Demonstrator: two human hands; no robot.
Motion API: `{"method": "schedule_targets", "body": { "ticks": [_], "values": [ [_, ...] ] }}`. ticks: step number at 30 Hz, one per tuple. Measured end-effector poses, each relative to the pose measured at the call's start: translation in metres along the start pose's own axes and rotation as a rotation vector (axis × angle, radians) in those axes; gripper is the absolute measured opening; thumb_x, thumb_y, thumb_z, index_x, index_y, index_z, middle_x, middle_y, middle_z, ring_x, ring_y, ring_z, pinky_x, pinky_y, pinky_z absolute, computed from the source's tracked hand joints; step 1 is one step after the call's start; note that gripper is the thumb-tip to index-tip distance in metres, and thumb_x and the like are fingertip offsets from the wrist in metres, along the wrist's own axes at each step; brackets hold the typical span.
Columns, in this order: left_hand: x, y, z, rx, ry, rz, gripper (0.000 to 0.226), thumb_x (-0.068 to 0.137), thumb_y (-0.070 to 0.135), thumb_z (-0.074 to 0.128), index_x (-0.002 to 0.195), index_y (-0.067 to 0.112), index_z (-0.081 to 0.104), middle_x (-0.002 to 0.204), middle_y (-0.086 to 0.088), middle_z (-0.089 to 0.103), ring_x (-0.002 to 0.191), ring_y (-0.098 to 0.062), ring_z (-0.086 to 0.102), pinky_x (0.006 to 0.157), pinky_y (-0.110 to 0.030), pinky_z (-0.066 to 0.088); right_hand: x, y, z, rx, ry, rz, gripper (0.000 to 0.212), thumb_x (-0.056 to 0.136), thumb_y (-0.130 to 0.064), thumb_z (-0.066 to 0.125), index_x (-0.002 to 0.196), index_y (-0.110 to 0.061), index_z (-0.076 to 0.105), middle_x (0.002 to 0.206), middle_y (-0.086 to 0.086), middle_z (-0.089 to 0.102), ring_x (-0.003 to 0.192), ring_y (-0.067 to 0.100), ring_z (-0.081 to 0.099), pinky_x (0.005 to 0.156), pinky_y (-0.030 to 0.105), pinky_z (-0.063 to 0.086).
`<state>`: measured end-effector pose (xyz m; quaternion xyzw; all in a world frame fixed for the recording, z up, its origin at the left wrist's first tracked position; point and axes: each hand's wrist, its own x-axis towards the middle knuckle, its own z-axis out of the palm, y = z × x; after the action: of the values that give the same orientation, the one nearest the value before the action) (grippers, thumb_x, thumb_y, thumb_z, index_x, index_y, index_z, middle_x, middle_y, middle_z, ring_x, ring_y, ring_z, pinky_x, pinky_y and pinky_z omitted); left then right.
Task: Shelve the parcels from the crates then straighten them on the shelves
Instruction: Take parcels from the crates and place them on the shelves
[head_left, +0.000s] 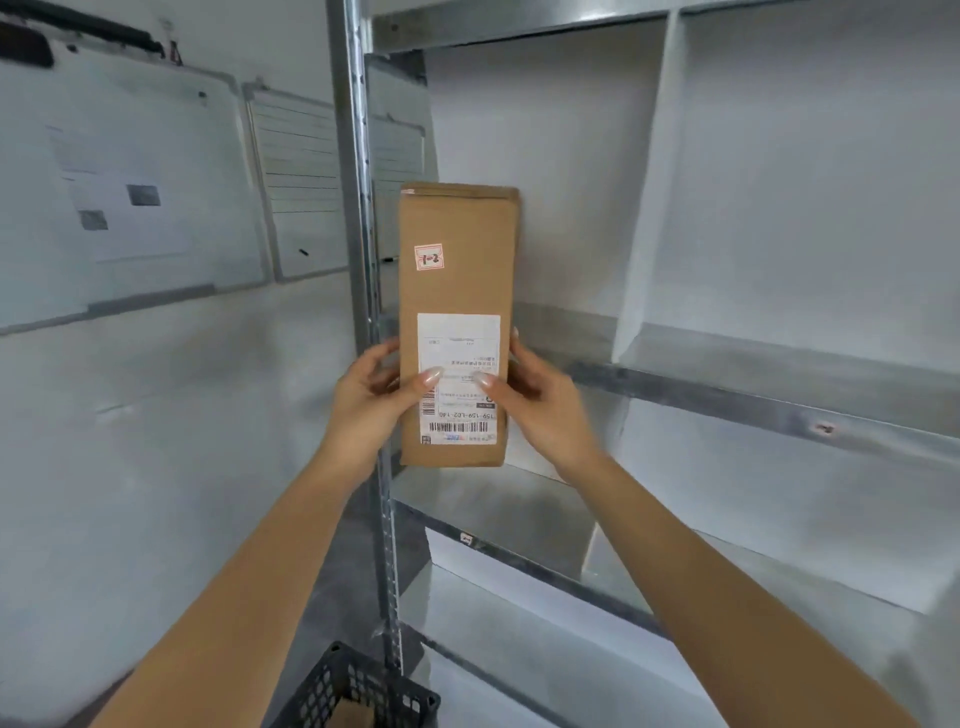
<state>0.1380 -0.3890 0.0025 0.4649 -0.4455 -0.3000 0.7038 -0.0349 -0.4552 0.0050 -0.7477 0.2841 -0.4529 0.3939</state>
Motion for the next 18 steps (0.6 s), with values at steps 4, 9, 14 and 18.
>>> {"method": "schedule_targets", "body": {
  "ticks": [4,9,14,18],
  "values": [
    [-0.024,0.008,0.059,0.029,-0.134,-0.039,0.058,0.076,0.010,0.075,0.130,0.018,0.054,0.114,-0.003,0.070,0.103,-0.016,0.068,0.082,-0.026,0.056,-0.048,-0.014,-0.065,-0.041,0.070,0.013,0.050,0.092,-0.032,0.064,0.139,-0.029,0.049,0.128,-0.010,0.065,0.109,0.007,0.065,0.094,0.031,0.054],
    [-0.045,0.016,0.127,0.153,-0.361,0.028,0.064,0.076,0.014,0.076,0.135,0.021,0.052,0.124,0.003,0.065,0.114,-0.014,0.061,0.098,-0.038,0.050,-0.093,-0.025,-0.137,-0.075,0.181,0.037,0.053,0.093,-0.031,0.062,0.143,-0.033,0.044,0.126,-0.011,0.066,0.109,0.006,0.065,0.096,0.034,0.054],
    [-0.055,0.020,0.186,0.173,-0.474,0.059,0.067,0.084,0.021,0.070,0.143,0.032,0.041,0.131,0.009,0.060,0.118,-0.012,0.056,0.097,-0.033,0.051,-0.111,-0.027,-0.187,-0.082,0.273,0.060,0.054,0.094,-0.030,0.061,0.145,-0.031,0.042,0.126,-0.009,0.066,0.111,0.009,0.065,0.097,0.039,0.054],
    [-0.039,0.017,0.214,0.143,-0.548,0.061,0.068,0.086,0.019,0.068,0.144,0.037,0.037,0.125,0.012,0.062,0.113,-0.005,0.058,0.095,-0.030,0.052,-0.104,-0.023,-0.211,-0.089,0.311,0.053,0.055,0.095,-0.028,0.059,0.147,-0.028,0.039,0.127,-0.006,0.065,0.112,0.010,0.065,0.096,0.038,0.054]
  ]
}}
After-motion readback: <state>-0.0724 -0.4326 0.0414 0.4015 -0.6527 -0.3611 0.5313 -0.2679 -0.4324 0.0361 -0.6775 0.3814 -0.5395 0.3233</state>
